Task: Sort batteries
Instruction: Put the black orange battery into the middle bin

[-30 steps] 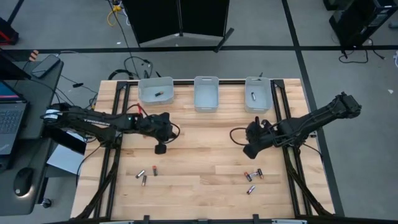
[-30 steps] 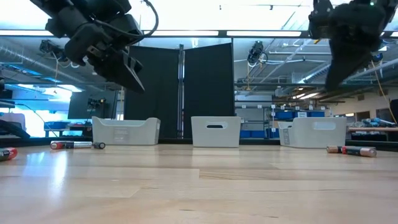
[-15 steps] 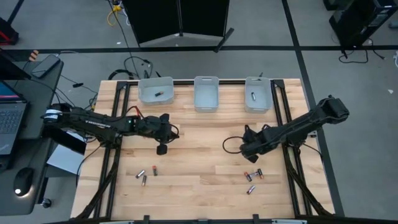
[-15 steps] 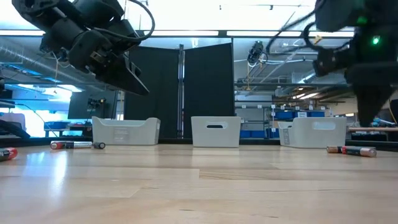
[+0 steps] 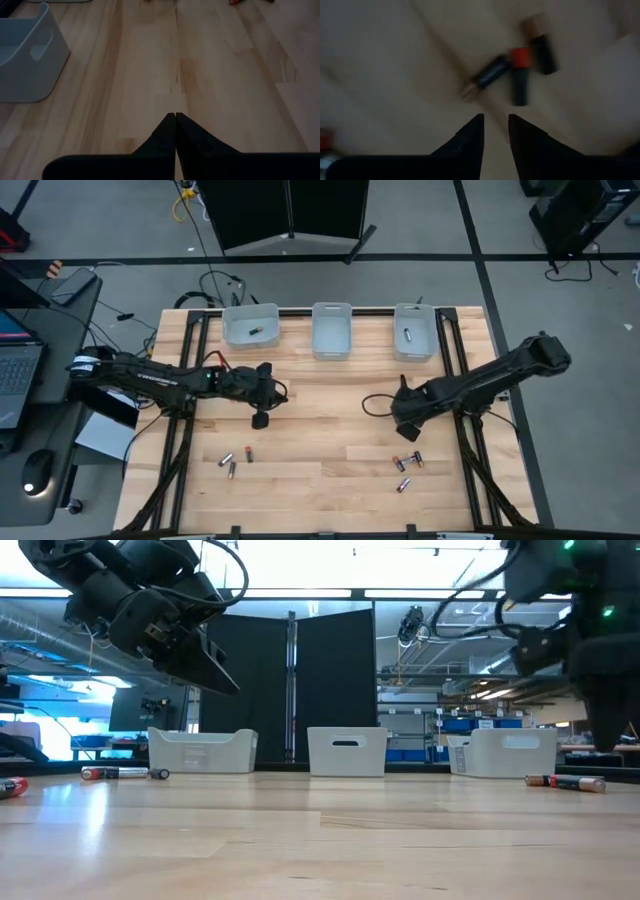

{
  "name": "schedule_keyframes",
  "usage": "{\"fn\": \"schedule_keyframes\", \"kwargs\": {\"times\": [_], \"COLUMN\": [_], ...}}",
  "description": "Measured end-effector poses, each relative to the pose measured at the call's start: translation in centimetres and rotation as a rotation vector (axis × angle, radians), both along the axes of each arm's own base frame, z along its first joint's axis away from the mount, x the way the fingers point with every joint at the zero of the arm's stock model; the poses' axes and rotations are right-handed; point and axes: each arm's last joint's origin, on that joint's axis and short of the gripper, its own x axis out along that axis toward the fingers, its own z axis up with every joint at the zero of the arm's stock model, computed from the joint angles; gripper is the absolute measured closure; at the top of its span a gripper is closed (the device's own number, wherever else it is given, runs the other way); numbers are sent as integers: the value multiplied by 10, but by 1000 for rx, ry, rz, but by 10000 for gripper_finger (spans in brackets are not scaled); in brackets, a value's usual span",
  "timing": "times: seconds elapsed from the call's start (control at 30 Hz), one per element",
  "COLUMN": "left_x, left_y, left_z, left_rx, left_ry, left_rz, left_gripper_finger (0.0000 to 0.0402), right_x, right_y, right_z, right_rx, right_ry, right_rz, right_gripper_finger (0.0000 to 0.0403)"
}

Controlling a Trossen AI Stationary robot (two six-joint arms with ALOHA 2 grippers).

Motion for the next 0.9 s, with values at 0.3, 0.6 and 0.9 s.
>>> {"fn": "schedule_keyframes", "kwargs": {"times": [0.3, 0.6, 0.9], "left_x": [0, -1, -1], "left_y": [0, 0, 0], "left_z": [-1, -2, -1], "left_rx": [-11, -23, -26], "left_ry": [9, 19, 18], "left_rz": [7, 15, 18], "left_gripper_finger": [387, 387, 387], "right_x": [22, 48, 57], "right_y": [57, 91, 96], "right_z": [6, -13, -26], "right_rx": [240, 239, 216], "right_ry": [-263, -90, -9], "right_rz": [-52, -133, -126], "right_gripper_finger": [306, 274, 222]}}
